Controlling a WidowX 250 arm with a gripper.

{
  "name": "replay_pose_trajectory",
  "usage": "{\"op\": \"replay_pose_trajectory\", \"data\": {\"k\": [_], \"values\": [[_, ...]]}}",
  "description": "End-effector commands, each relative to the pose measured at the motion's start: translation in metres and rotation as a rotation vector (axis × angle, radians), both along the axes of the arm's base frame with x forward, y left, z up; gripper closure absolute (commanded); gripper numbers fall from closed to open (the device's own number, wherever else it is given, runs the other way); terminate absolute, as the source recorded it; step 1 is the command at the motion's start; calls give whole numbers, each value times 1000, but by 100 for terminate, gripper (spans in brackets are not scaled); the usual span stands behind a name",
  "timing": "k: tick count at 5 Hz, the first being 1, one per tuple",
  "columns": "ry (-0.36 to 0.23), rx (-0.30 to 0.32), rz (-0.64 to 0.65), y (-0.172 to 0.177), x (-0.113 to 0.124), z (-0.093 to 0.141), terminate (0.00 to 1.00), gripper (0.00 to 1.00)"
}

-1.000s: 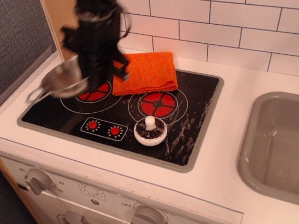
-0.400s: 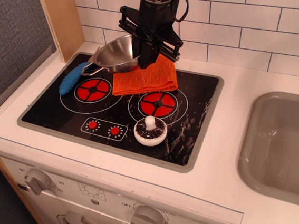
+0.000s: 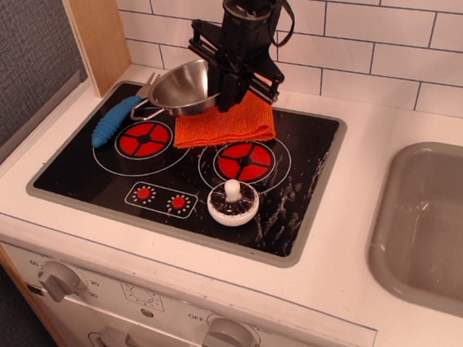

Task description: Place the pan over the orange cloth.

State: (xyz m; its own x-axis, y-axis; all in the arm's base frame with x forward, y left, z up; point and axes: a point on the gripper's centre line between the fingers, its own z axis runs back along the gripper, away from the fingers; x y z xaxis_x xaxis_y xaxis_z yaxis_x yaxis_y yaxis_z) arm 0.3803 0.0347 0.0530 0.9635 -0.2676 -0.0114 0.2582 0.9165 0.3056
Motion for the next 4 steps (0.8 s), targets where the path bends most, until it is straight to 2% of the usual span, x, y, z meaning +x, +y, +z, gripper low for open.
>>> {"op": "replay_pose_trajectory", "data": {"k": [1, 2, 3, 4], "values": [[-77, -123, 16, -8, -8, 15, 0, 0], [-89, -153, 32, -5, -16, 38, 0, 0], [-114, -190, 41, -1, -26, 51, 0, 0], [-89, -218, 41, 3, -31, 48, 0, 0]]}}
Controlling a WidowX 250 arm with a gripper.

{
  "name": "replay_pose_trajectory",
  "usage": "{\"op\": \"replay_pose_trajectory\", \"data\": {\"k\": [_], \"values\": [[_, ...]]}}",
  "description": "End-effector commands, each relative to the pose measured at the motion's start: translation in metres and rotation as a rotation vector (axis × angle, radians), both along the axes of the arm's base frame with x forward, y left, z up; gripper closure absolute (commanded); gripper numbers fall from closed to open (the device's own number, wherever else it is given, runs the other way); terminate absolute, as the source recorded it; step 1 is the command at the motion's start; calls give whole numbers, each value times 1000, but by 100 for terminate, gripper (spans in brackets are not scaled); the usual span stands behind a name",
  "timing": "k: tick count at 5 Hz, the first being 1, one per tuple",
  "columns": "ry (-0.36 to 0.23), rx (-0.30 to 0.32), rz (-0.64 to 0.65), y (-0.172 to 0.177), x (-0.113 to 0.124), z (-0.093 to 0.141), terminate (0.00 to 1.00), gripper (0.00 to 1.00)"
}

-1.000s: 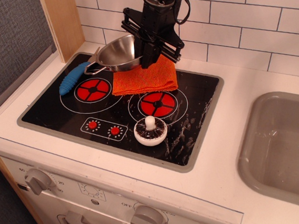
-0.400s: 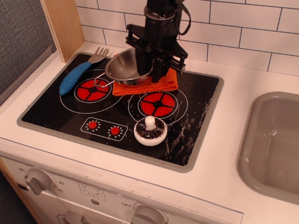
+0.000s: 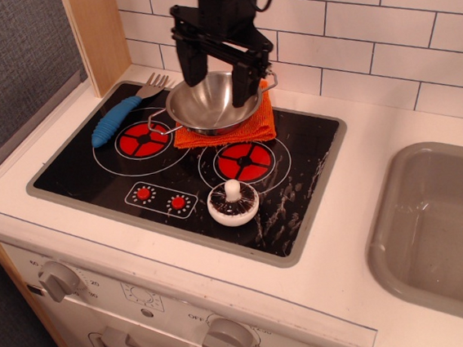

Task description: Place the pan over the orange cloth.

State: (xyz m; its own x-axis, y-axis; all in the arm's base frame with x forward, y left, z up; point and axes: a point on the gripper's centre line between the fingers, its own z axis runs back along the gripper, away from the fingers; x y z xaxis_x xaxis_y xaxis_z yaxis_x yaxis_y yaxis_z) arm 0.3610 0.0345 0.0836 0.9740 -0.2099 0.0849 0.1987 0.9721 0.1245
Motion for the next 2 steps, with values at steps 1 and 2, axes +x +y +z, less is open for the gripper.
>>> {"op": "replay_pose_trajectory", "data": {"k": [1, 2], "values": [[-41, -13, -6, 3, -12, 17, 0, 0], [-41, -13, -6, 3, -12, 17, 100, 0]]}}
